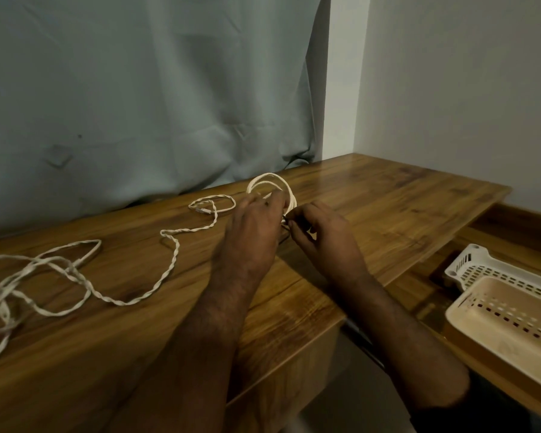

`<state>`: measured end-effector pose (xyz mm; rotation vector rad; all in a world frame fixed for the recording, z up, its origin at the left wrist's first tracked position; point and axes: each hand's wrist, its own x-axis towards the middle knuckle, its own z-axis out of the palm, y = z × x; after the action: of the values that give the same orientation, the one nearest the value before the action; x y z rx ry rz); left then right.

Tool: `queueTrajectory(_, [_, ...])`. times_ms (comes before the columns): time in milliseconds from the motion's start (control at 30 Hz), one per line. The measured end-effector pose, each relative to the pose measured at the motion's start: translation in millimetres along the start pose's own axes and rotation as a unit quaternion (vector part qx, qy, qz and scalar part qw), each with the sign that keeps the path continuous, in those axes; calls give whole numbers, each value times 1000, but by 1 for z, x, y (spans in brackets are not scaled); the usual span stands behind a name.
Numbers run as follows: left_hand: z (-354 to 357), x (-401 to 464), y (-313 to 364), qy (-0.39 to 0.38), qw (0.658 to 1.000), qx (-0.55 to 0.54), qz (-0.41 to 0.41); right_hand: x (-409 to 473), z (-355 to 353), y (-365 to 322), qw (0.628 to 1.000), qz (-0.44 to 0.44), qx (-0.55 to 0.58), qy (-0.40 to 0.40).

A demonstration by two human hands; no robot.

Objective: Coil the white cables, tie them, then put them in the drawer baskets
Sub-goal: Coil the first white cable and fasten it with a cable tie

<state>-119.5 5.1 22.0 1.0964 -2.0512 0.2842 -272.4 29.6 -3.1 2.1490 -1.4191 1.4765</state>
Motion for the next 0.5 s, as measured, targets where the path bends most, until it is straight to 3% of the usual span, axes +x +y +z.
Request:
queueTrajectory(233, [3, 4, -6, 0, 999, 30, 11, 0, -3, 2, 999, -4, 39, 13])
queueTrajectory(500, [-6, 1, 2, -14, 999, -49, 19, 2, -3, 6, 997, 9, 78, 22])
